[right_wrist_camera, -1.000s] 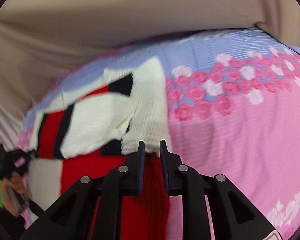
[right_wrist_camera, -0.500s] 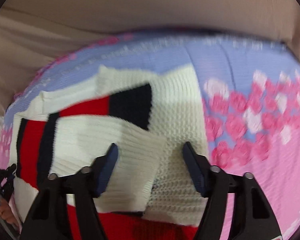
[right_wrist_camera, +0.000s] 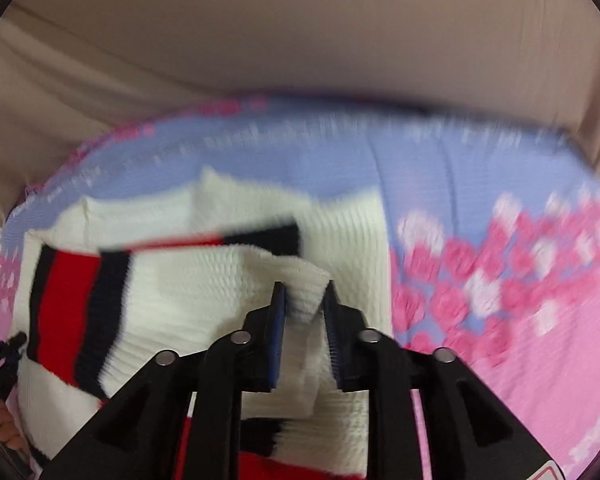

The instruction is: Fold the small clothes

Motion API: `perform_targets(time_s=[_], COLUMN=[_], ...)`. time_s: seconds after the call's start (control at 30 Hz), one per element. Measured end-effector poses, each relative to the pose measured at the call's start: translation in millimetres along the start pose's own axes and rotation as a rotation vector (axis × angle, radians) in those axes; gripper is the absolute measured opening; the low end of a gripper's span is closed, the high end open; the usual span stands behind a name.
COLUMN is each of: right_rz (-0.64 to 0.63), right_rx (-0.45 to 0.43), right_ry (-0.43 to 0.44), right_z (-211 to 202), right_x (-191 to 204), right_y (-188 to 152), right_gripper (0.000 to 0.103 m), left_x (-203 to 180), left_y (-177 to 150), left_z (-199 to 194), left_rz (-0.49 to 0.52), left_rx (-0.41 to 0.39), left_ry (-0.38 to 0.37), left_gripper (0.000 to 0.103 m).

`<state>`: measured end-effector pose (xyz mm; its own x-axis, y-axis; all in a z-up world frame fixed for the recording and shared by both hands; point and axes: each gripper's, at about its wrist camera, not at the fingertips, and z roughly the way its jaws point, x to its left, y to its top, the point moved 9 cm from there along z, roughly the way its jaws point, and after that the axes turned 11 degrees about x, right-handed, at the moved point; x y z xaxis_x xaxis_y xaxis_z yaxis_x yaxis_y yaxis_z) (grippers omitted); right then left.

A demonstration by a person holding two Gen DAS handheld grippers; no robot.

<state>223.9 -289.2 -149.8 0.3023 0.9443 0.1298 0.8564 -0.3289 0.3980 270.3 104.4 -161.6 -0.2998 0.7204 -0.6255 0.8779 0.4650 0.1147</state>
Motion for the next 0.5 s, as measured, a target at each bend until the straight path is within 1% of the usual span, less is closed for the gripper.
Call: perform_targets(time_s=[0.03,0.07,0.1,0.13,0.2,0.27,0.33,0.43,0.47,0.5], right_rz=[-0.031,-0.067,-0.109,-0.165,-0.272,-0.372,-0.423,-0.466,-0.483,-0.503], right_rx=[-0.058,-0.084,-0.078,-0.05,-0.006,0.063,0.114,0.196,0.22,0.236], right_ry=[0.02,0.068,0.133,0.214,0.339,0.42,0.431,0.429,0.432,0.444], right_z=[-19.0,-31.2,-35.5,-33.5,-21.2,6.4,35.7,74.0,81.1,87.3], right_x=[20.6,46.5,77.9,118.0,191.8,262.5,305.8,342.8,351.7,359.9], right_y=[9.0,17.2,24.6,30.5,35.4,35.2,31.8,22.5,18.2,15.0], right_gripper=[0.027,0.037,0.043,0.046,0.046,0.046,0.046,0.046,0.037,0.025], left_x=[0.2,0.2,0.6,0.9,1.5,2.3,2.5,2.1,2.0,1.8], left_y=[0.2,0.2,0.9,1.4,2.1,3.0,3.9,6.7,7.4,8.5], left_z=[0.2,0.4,0.5,0.6,1.1,1.6,2.3,3.9,4.4,4.8], left_rz=[0.004,0.009,0.012,0.014,0.014,0.015,0.028,0.054,0.064,0.077], left_rx=[0.001,0.002,0.003,0.004,0.008,0.013,0.025,0.044,0.049,0.057], left_ry=[-0.004,-0.008,-0.01,-0.015,-0.026,-0.035,-0.045,-0.06,-0.065,-0.07], left_gripper=[0.012,0.012,0.012,0.012,0.012,0.012,0.012,0.012,0.012,0.011])
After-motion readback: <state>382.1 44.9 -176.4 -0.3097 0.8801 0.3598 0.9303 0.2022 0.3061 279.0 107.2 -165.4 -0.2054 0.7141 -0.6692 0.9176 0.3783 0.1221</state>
